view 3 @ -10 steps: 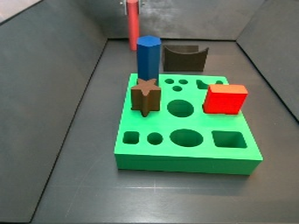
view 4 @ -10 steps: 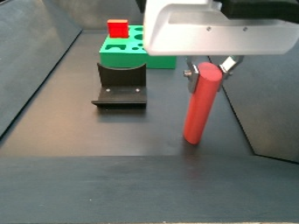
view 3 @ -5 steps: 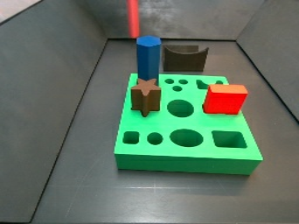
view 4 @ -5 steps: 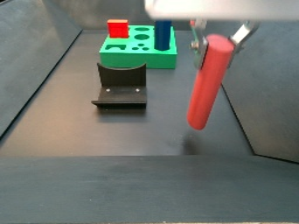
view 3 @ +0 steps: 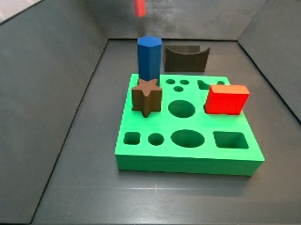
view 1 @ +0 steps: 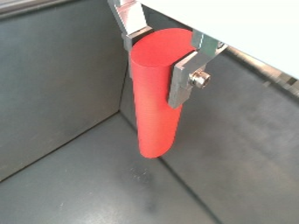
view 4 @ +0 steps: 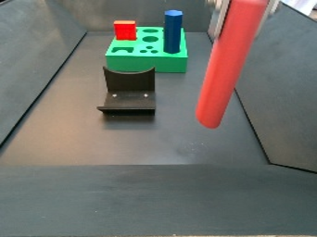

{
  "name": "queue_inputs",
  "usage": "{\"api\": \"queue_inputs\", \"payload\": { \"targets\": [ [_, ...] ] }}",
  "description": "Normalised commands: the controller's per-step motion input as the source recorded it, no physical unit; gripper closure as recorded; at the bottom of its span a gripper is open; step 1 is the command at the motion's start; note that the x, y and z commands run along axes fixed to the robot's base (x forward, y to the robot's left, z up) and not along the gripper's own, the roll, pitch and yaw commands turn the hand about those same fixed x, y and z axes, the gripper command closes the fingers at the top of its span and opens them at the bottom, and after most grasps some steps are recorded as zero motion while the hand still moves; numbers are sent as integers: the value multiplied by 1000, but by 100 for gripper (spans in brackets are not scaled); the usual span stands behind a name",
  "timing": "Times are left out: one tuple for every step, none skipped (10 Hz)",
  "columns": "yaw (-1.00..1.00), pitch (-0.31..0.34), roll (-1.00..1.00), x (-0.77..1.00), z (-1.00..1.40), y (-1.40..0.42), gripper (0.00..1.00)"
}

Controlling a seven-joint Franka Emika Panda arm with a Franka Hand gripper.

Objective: Pick up the oval object. Move up. Move to above the board. Insert the oval object.
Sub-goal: Move to above the board.

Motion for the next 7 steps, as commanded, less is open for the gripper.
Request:
{"api": "queue_inputs", "payload": {
  "targets": [
    [-29, 78, 10, 69, 1000, 203, 100],
    [-28, 79, -5, 60, 1000, 186, 100],
    [-33, 77, -17, 38, 906, 139, 100],
    [-36, 75, -20, 23, 740, 99, 100],
    [-38, 70, -20, 9, 520, 65, 100],
    [-39, 71, -20, 4, 409, 52, 100],
    [-39, 75, -22, 1, 189, 40, 100]
  ]
}}
